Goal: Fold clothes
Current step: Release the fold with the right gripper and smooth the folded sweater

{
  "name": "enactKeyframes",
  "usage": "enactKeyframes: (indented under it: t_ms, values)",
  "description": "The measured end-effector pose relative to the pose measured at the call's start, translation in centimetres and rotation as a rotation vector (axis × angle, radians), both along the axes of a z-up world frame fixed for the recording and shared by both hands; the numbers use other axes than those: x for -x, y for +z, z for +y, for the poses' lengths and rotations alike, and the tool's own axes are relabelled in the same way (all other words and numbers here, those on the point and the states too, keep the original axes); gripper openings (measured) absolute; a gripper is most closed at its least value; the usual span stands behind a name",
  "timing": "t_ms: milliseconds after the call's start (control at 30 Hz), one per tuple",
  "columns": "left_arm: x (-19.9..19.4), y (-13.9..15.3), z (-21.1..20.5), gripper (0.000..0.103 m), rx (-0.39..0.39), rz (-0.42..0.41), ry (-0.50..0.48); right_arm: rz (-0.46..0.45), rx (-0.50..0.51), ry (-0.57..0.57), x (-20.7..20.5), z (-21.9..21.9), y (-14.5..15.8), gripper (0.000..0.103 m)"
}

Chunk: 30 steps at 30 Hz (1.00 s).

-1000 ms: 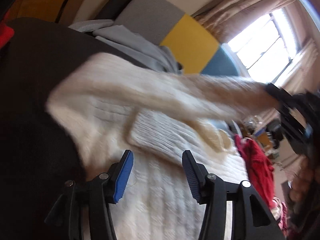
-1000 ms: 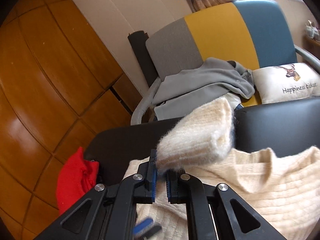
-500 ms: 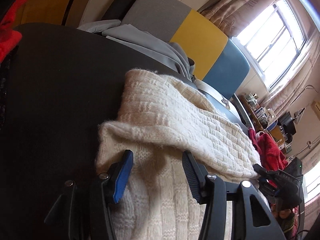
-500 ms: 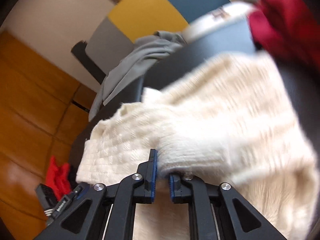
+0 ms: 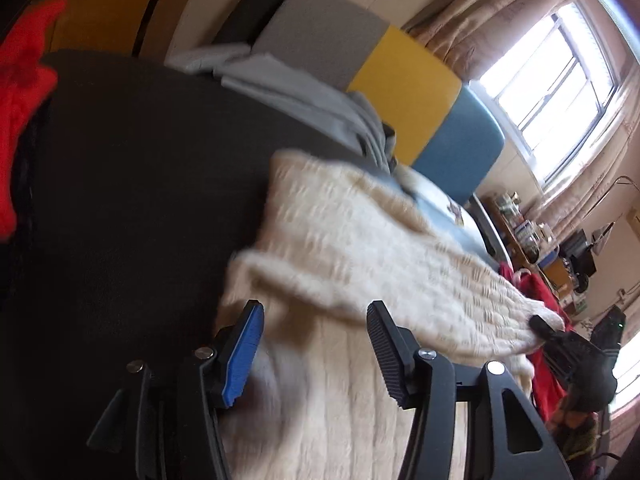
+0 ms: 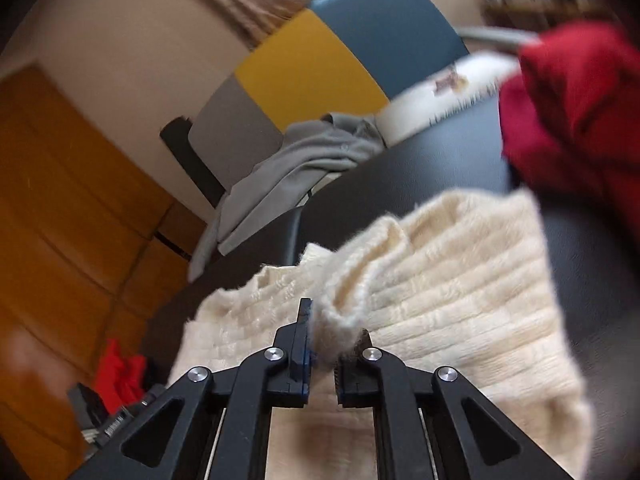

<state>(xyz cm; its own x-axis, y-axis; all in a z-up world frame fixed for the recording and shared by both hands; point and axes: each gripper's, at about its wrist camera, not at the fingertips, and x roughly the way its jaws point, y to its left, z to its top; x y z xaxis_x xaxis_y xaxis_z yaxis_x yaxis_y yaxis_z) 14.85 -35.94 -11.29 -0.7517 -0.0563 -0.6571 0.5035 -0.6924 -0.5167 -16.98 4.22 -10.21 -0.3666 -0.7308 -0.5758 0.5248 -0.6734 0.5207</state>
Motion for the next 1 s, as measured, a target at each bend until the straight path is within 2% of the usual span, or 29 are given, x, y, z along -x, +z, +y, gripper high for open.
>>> enactKeyframes:
  t_ms: [67, 133, 267, 333, 400, 467, 500, 567, 633, 700, 767, 800, 867, 1000]
  values:
    - [-0.8, -0.1, 0.6, 0.054, 0.027, 0.002, -0.012, -0.012, -0.067, -0.005, 0.3, 0.4, -1.3, 0.009]
    - [-1.4, 0.0, 1.1, 0.054, 0.043, -0.004, -0.021, -0.039, -0.052, -0.021, 0.7, 1.0, -2.0, 0.01]
    - [-3.4, 1.7, 0.9, 0.054, 0.057, 0.013, 0.007, -0.095, -0.012, -0.055, 1.4, 2.3, -3.3, 0.02]
    - [-3.4, 2.8, 0.7, 0.055, 0.068, 0.052, 0.001, -0.123, 0.008, -0.073, 1.8, 2.9, -3.9, 0.027]
    - [-3.4, 4.0, 0.5, 0.055, 0.08, 0.091, -0.007, -0.058, -0.001, -0.114, 1.2, 3.7, -2.5, 0.036]
    - [-1.6, 5.0, 0.6, 0.055, 0.093, 0.104, -0.038, 0.009, -0.003, -0.116, 0.3, 4.0, -0.6, 0.041]
    - [-0.4, 5.3, 0.9, 0.055, 0.101, 0.105, -0.056, 0.042, -0.004, -0.115, -0.2, 4.1, 0.4, 0.047]
    - [2.2, 5.7, 1.4, 0.055, 0.128, 0.092, -0.088, 0.07, -0.014, -0.053, -0.8, 3.0, 1.6, 0.055]
    - [4.6, 5.3, 1.5, 0.055, 0.164, 0.042, -0.102, 0.101, -0.066, 0.021, -1.4, 1.1, 2.0, 0.056]
    - [6.6, 4.5, 1.5, 0.055, 0.201, -0.02, -0.107, 0.106, -0.146, 0.065, -1.5, -0.9, 0.8, 0.057]
    - [7.1, 2.0, 0.7, 0.055, 0.207, -0.116, -0.086, 0.101, -0.244, 0.093, -1.2, -2.4, -1.1, 0.057]
    - [6.4, 1.6, 0.7, 0.055, 0.199, -0.103, -0.087, 0.101, -0.313, 0.093, -0.9, -2.9, -2.6, 0.057]
    - [5.0, 0.8, 0.6, 0.055, 0.183, -0.076, -0.086, 0.156, -0.292, 0.11, -1.3, -2.4, -3.6, 0.058]
    - [3.0, 1.0, 0.5, 0.053, 0.153, -0.057, -0.06, 0.172, -0.3, 0.137, -1.3, -2.6, -4.0, 0.061]
